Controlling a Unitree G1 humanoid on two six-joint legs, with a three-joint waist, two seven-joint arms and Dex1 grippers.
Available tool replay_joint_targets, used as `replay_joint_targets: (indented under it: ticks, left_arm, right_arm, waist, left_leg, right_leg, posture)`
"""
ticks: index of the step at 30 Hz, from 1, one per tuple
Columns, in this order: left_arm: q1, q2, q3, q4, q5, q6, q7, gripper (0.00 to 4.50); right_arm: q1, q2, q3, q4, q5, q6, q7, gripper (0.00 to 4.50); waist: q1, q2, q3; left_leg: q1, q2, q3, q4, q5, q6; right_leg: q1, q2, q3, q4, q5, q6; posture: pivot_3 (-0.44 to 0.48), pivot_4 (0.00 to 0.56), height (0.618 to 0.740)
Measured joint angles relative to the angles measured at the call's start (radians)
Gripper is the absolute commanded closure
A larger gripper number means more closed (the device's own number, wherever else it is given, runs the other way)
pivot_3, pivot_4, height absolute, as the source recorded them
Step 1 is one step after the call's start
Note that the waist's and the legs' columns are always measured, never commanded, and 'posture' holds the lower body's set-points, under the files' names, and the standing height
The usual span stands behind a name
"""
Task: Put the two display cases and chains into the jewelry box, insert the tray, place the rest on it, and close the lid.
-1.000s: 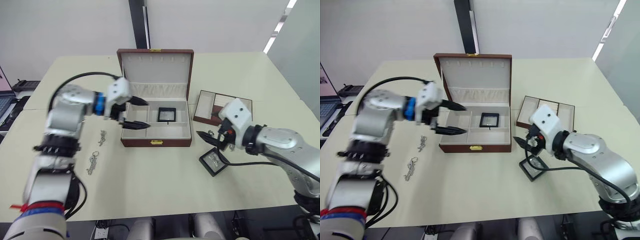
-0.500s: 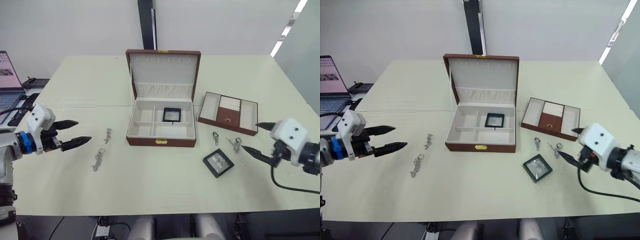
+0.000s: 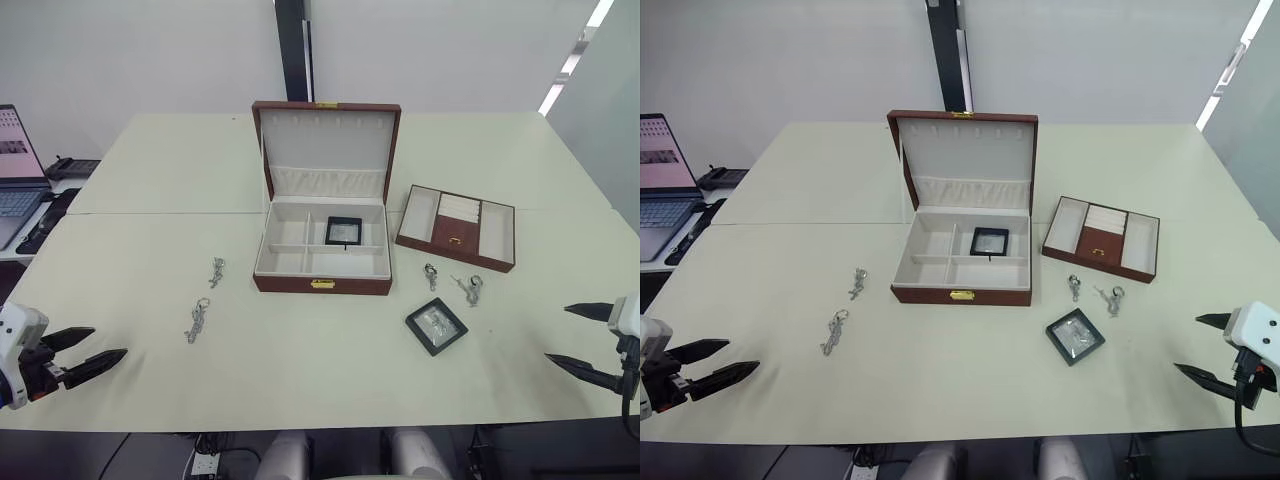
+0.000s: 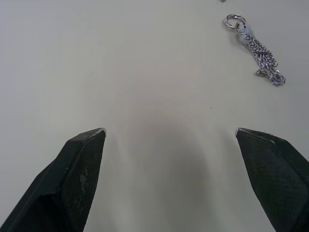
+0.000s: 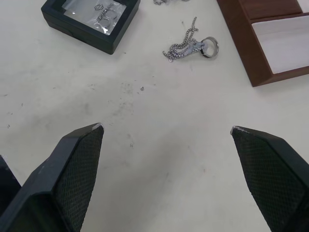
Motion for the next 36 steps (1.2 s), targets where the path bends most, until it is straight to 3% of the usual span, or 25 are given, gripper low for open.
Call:
replay_joint_targets:
  ticks: [19, 22, 29, 36]
  left_arm:
    - [0.124, -0.044, 0.013, -0.215, -0.084, 0.084, 0.055, 0.03]
    - [0.151, -0.069, 0.025, -0.252, -0.097, 0.104, 0.078, 0.03]
    - [0.228, -0.171, 0.066, -0.397, -0.142, 0.169, 0.176, 0.03]
    - [0.330, -0.254, 0.101, -0.585, -0.190, 0.233, 0.259, 0.03]
  right_arm:
    - [-0.085, -0.034, 0.021, 0.006, 0.017, 0.025, 0.016, 0.00]
    - [-0.231, -0.059, 0.084, -0.016, 0.062, 0.076, 0.000, 0.00]
    - [-0.690, -0.066, 0.367, -0.125, 0.261, 0.289, -0.046, 0.00]
    - [-1.029, 0.086, 0.603, -0.146, 0.382, 0.437, -0.084, 0.00]
  waist:
    - [-0.003, 0.001, 0.000]
    - [-0.008, 0.003, 0.001]
    - [-0.003, 0.005, 0.002]
    - [0.001, 0.004, 0.002]
  left_leg:
    - [0.001, 0.001, 0.000, 0.000, -0.001, -0.001]
    - [0.002, 0.001, 0.000, 0.000, -0.001, -0.001]
    - [0.000, 0.005, -0.003, 0.000, -0.001, -0.001]
    - [-0.001, 0.004, -0.004, 0.000, -0.001, -0.002]
  right_leg:
    - [0.002, 0.001, 0.000, -0.003, 0.000, 0.000]
    - [0.002, 0.001, 0.001, -0.004, 0.000, 0.000]
    - [0.002, -0.001, -0.001, -0.007, 0.000, 0.000]
    - [0.002, -0.002, -0.003, -0.008, 0.001, 0.000]
  posture:
    - [0.000, 0.150, 0.740]
    - [0.000, 0.150, 0.740]
    - [0.000, 0.150, 0.740]
    - [0.000, 0.150, 0.740]
